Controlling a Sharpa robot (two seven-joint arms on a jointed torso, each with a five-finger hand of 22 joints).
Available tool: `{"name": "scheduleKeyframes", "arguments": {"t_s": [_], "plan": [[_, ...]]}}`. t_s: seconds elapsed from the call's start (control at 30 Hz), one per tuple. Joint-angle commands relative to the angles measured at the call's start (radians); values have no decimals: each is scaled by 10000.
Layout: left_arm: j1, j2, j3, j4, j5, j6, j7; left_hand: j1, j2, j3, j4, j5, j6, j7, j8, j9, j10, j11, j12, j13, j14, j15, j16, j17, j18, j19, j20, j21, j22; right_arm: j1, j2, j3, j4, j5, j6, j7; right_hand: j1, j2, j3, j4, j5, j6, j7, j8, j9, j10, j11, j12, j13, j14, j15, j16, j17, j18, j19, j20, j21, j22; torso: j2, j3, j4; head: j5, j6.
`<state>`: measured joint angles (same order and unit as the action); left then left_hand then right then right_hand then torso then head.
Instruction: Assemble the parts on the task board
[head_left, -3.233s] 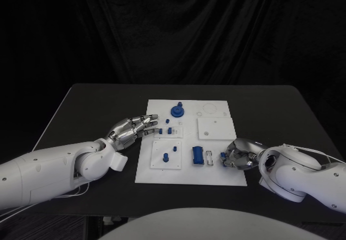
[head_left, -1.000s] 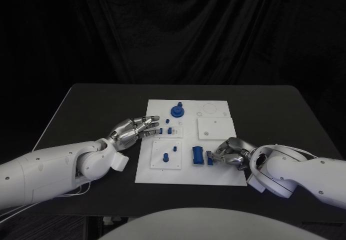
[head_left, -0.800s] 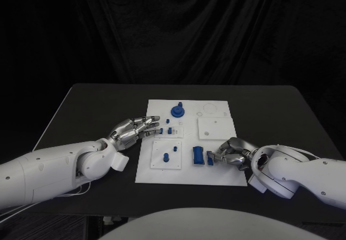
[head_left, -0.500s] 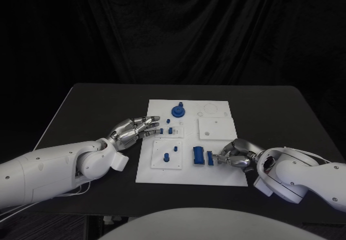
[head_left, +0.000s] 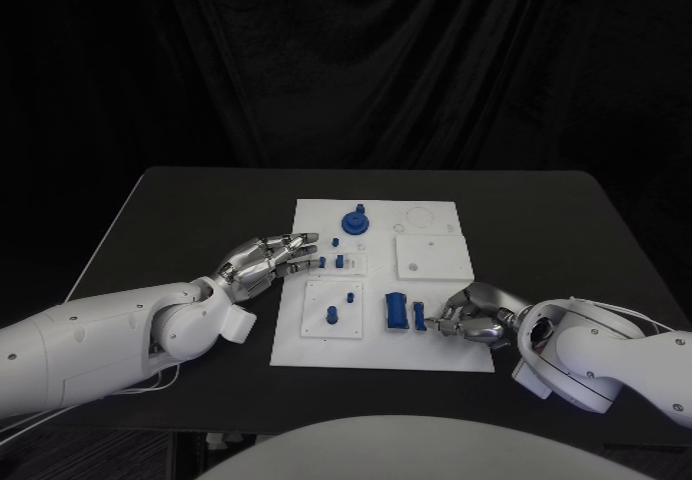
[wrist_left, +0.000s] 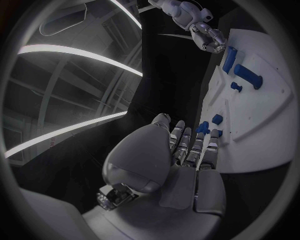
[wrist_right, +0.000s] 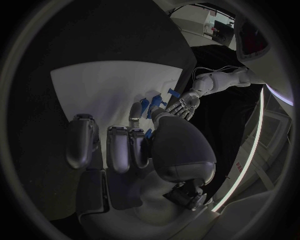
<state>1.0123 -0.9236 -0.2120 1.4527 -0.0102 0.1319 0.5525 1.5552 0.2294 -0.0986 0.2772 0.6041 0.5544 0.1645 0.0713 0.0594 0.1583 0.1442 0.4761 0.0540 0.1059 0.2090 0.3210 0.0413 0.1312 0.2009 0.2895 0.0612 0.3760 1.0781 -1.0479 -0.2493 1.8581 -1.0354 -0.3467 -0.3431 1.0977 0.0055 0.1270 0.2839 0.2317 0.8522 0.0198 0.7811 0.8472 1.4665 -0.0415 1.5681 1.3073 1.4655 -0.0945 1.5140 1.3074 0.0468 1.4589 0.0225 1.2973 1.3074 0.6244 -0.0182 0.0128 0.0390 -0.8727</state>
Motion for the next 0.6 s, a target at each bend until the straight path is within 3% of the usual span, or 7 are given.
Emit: {"name": "scheduleKeyframes", "arguments": {"t_s": [0.03, 0.17, 0.33, 0.6], "plan": [[-19, 2, 9, 32, 40, 115, 84, 110, 32, 70, -12, 69, 83, 9, 65, 12, 12, 56, 44, 10, 14, -61, 21, 16, -153, 64, 19, 45, -3, -30, 17, 0, 0, -138, 283, -160, 92, 68, -98, 2, -51, 5, -108, 399, 366, 1043, -104, 27, 2634, 827, -101, 19, 1761, 153, 15, -124, 59, 1821, -5, 0, -17, 19, 1], [-20, 0, 9, 33, 40, 117, 66, 110, 32, 70, -12, 69, 83, 9, 65, 12, 12, 56, 44, 10, 14, -61, 21, 16, -153, 64, 19, 45, -3, -32, 65, 0, -48, -139, 348, -205, 129, 109, -141, -13, -67, 14, -175, 690, 653, 1043, -166, 27, 2634, 830, -153, 21, 1765, 147, 25, -167, 76, 1827, 0, 8, -8, 5, 1], [-22, 12, 9, 30, 40, 128, 57, 114, 31, 81, -14, 73, 111, 13, 73, 15, 20, 63, 54, 11, 19, -62, 32, 18, -151, 65, 19, 45, -6, -33, 140, 1, -114, -140, 394, -242, 189, 120, -139, -43, -45, -1, -201, 778, 753, 1043, -189, 27, 2634, 829, -173, 18, 1760, 149, 22, -185, 67, 1825, 9, 7, 32, -46, 1], [-25, 29, 9, 19, 39, 144, 51, 114, 31, 81, -14, 73, 111, 13, 73, 15, 20, 63, 54, 11, 19, -62, 32, 18, -151, 65, 19, 45, -6, -34, 299, 4, -289, -140, 439, -294, 450, 219, -41, -149, 138, -90, -253, 892, 939, 1043, -238, 27, 2634, 828, -217, 15, 1756, 152, 16, -229, 48, 1819, 10, -4, 22, -24, 1]]}}
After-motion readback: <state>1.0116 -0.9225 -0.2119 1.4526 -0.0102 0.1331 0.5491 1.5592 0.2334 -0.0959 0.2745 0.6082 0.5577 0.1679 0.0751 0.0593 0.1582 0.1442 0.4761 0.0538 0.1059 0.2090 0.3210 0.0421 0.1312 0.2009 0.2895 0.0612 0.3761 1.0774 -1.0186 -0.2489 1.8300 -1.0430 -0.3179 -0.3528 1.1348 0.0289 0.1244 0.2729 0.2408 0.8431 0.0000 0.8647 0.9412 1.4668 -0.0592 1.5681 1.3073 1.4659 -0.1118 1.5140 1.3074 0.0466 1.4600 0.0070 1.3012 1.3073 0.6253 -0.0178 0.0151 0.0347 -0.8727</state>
